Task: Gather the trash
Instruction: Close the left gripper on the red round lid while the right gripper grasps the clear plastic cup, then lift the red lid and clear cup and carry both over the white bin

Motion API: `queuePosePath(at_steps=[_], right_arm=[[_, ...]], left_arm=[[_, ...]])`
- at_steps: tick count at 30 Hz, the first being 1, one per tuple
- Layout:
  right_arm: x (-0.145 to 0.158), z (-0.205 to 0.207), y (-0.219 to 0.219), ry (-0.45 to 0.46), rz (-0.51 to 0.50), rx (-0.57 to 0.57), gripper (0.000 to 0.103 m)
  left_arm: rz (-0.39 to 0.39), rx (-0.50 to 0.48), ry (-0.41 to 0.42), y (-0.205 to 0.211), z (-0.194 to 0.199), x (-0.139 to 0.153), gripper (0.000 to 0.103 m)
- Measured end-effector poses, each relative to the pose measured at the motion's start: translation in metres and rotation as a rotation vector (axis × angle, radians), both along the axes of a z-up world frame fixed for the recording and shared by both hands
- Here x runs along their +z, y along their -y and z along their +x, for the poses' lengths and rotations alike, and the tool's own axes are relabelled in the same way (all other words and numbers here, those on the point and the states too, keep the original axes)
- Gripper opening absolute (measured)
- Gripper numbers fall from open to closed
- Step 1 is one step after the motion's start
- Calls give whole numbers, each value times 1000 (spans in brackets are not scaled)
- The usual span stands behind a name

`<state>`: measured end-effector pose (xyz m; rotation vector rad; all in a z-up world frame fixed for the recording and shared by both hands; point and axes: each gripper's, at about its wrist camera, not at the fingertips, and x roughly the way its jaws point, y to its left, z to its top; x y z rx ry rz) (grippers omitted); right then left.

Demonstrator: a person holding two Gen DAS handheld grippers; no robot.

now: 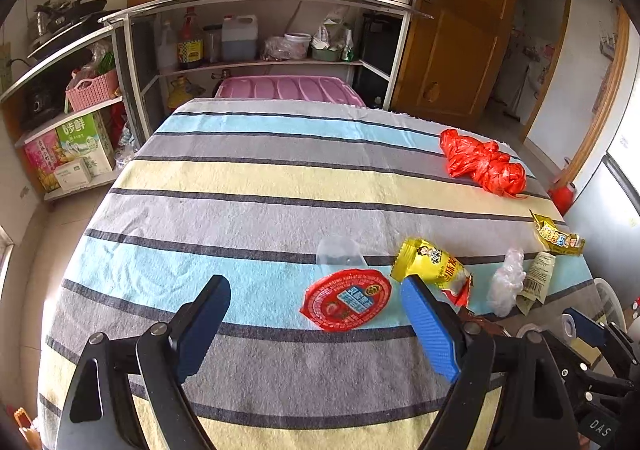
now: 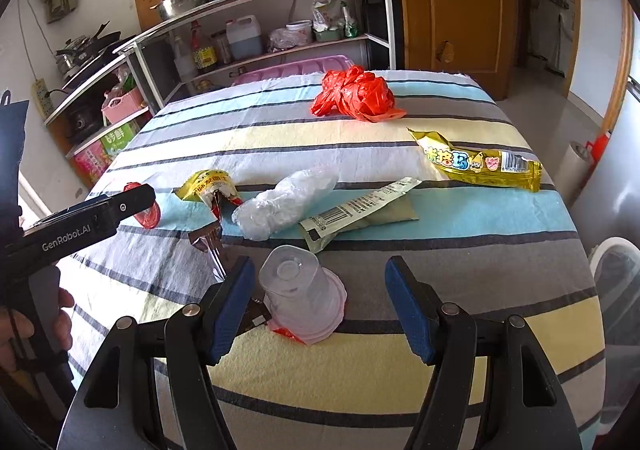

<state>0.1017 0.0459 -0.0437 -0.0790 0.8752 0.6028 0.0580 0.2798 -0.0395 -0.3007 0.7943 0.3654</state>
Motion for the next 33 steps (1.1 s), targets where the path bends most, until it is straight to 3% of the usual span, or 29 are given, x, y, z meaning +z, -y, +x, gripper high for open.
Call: queuePosePath(at_steps=[5,9,17,19,33], right_arm=[[-1,2,-1,-5,15,-6,67],[-4,3,-3,-18,7,-10,57],[-4,2,-1,-21,9,-18,35],[-4,2,-1,-18,12,-17,34],[2,-2,6,2,32,-30,34]], left_arm=[[-14,23,1,-3,5,-5,81],[-6,31,-5,-3,6,-9,77],[-19,17,-16,-3,9,-14,51],[-14,5,-16,0,9,-14,45],[36,-23,24,13,0,0,45]])
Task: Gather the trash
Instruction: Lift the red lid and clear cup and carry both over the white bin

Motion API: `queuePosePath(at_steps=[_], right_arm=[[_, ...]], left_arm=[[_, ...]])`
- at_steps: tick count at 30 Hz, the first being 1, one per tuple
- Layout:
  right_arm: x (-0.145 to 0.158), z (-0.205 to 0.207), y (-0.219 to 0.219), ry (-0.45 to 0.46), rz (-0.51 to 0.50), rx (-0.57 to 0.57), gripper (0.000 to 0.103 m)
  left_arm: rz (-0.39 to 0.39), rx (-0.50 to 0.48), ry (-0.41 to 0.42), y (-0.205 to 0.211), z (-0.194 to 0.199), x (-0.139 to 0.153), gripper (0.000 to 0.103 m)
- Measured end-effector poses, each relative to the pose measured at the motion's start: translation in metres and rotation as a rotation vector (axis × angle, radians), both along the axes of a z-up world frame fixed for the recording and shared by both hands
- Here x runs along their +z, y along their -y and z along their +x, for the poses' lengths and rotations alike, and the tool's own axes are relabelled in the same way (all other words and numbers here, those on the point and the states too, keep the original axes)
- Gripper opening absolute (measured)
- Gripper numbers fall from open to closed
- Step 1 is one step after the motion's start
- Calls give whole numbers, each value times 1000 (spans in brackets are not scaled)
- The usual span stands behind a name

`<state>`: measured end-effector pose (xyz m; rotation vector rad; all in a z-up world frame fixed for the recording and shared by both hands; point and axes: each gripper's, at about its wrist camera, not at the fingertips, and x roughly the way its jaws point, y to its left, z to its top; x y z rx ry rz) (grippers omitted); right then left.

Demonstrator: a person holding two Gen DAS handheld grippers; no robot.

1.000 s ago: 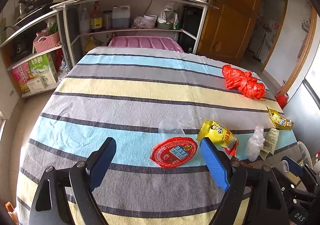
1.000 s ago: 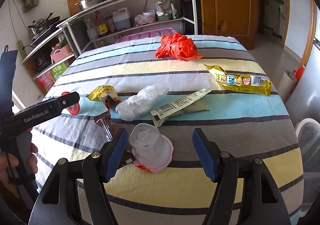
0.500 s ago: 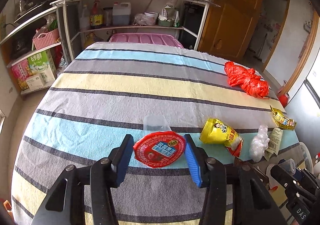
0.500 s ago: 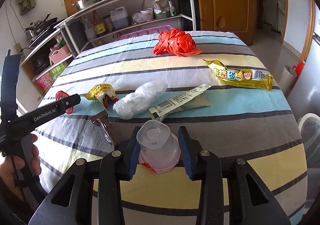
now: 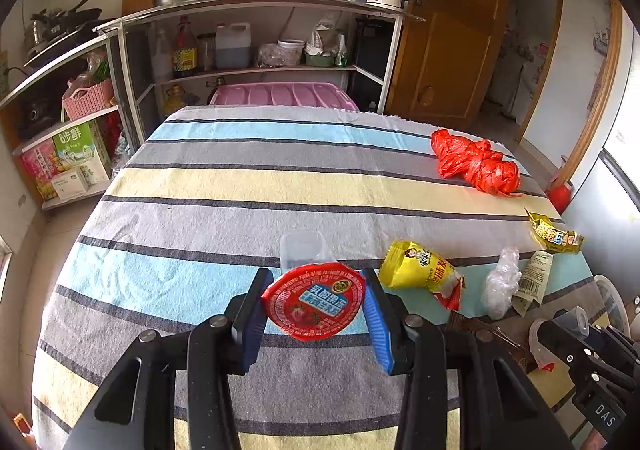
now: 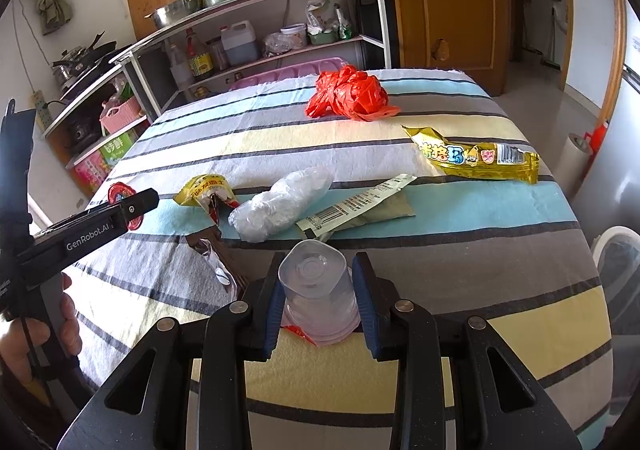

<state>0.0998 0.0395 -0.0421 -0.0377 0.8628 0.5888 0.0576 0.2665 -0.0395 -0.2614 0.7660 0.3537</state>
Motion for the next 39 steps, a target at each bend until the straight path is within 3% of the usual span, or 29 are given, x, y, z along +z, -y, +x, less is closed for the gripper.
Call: queuePosePath(at_steps=[21,39], right_arm=[[33,-16,46,95,58,-75,34],[52,-20,121,149,77,-216,34]], left_arm=[[53,-112,69,69,-20,42,45],[77,-284,115,154,-3,62,45]])
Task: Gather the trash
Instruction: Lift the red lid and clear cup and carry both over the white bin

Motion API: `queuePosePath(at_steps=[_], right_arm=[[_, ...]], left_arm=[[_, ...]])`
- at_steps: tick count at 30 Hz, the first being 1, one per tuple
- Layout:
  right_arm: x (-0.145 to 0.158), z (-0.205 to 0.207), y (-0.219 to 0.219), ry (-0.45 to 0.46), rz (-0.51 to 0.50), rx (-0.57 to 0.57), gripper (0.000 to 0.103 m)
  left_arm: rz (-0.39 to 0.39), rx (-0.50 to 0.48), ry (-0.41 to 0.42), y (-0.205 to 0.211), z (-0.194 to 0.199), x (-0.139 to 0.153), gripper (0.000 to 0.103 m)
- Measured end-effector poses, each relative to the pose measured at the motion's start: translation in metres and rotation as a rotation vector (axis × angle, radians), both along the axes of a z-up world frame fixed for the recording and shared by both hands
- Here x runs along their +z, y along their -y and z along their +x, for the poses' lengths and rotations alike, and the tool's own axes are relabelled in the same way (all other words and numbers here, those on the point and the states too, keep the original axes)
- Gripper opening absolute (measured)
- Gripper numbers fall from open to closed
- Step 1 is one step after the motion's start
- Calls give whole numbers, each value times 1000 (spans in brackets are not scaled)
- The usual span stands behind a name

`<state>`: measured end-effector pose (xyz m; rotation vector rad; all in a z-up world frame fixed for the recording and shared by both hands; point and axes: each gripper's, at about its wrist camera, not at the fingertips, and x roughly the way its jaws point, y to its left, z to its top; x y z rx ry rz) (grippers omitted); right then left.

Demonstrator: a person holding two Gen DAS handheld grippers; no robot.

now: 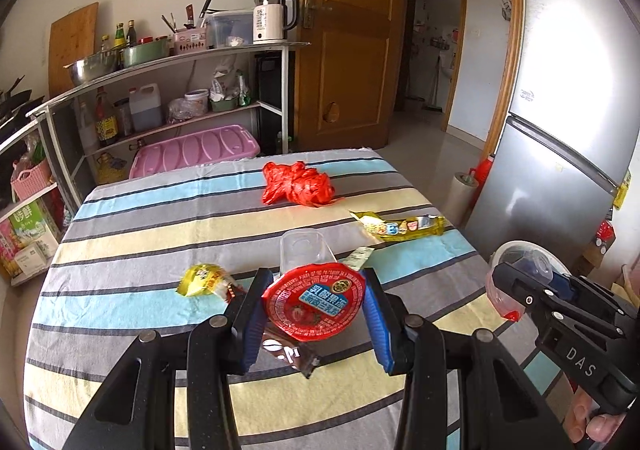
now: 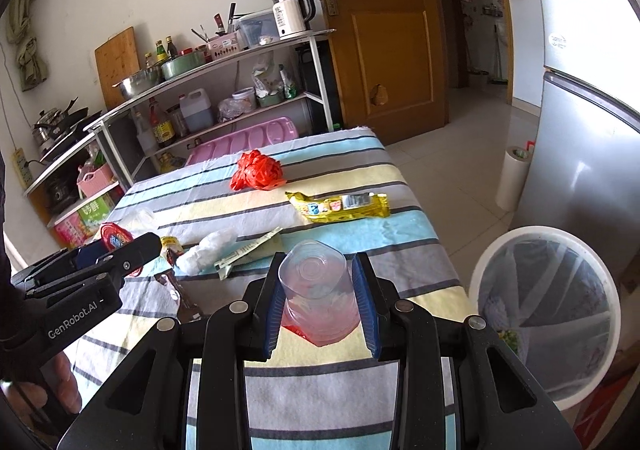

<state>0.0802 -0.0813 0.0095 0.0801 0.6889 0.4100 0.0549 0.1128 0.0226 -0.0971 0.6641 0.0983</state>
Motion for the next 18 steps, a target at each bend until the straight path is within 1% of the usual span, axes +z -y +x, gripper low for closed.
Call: queuePosePath(at_steps=[11,18], right_arm=[[3,4,66,6,-1,-128,34],[-1,7,109,0,-9,-213,34]], left_arm=[[21,-145,-4,73,26,2,45],[21,-227,-10,118,44,1,45]])
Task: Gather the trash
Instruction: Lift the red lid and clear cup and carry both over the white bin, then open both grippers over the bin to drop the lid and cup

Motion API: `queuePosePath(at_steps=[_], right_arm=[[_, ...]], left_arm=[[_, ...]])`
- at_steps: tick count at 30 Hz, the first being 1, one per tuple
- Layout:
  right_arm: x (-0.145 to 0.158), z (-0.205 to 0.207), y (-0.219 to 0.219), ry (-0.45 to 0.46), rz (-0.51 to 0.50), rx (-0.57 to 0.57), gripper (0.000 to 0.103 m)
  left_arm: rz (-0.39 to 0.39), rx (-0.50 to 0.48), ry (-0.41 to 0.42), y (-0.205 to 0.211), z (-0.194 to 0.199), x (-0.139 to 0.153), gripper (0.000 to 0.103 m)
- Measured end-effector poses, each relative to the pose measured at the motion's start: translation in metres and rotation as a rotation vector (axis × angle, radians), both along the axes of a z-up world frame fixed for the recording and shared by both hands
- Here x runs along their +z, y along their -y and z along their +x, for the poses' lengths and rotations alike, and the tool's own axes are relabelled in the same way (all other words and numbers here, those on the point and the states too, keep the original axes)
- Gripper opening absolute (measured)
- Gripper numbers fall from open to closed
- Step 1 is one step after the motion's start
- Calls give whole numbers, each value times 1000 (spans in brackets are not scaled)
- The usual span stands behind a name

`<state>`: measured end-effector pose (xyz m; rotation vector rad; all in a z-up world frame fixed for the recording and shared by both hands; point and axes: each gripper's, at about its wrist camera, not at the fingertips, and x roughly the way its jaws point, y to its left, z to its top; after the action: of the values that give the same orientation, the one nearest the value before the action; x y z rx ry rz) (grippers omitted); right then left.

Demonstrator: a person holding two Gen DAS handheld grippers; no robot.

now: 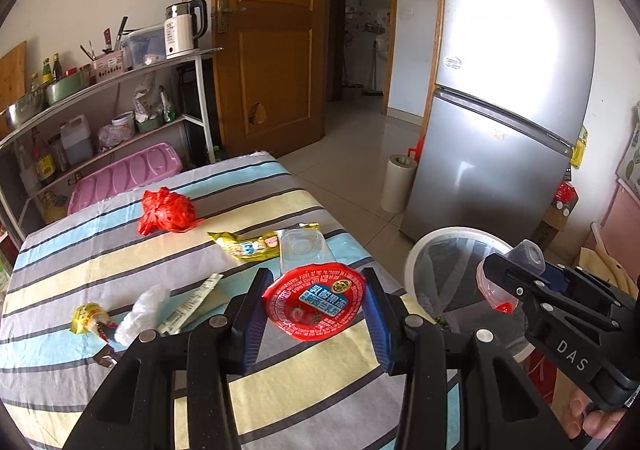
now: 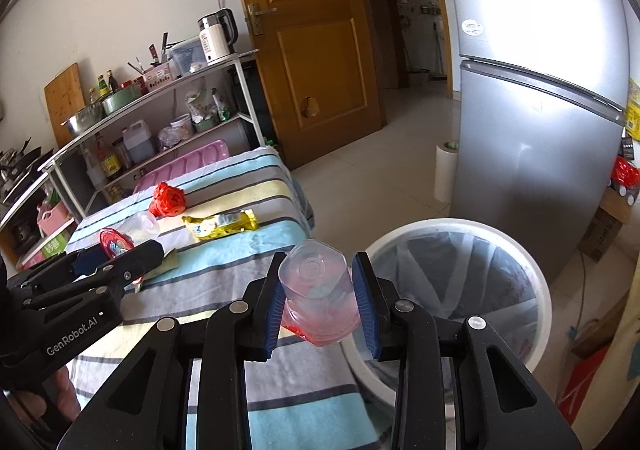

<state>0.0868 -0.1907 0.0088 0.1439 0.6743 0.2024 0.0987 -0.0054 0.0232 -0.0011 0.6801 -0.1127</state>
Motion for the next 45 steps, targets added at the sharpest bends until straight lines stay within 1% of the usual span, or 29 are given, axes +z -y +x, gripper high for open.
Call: queuePosePath(at_steps=[12,16,18,21,22,28,35,36,37,38,39,40,41,45], right_arm=[[-15,6,62,-45,-16,-122,34],[-25,11,76,-76,-23,-153,34],[-30,14,81,-94,-26,-164,34],[-38,18,88,-116,-30,-178,34],[-41,20,89,-124,-31,-183,34],[-56,27,96,-165,-46,-194,34],[-68,31,99,-217,-54,-214,34],[-69,31,99,-217,-57,-218,34],[-70,31,99,-218,-60,-221,35],[-70,31,99,-219,-60,-223,38],[-70,30,99,-219,-60,-226,41],[-70,30,100,-217,-58,-230,47],[-69,29,100,-215,-55,-233,50],[-67,27,101,-209,-55,-238,51]], left_arm=[[-2,-147,-30,75,25,-15,45],[-10,-202,-63,95,33,-26,45],[-4,-206,-77,101,37,-32,45],[-26,-216,-120,105,45,-43,45],[-22,-211,-130,105,48,-46,45],[2,-218,-143,114,56,-57,45],[14,-217,-143,116,56,-60,45],[17,-216,-144,115,55,-60,47],[13,-217,-149,114,55,-60,50],[8,-217,-150,115,56,-60,53],[8,-213,-148,116,56,-60,61],[11,-206,-142,115,55,-59,65],[13,-204,-135,114,54,-58,65],[14,-199,-128,112,52,-56,65]])
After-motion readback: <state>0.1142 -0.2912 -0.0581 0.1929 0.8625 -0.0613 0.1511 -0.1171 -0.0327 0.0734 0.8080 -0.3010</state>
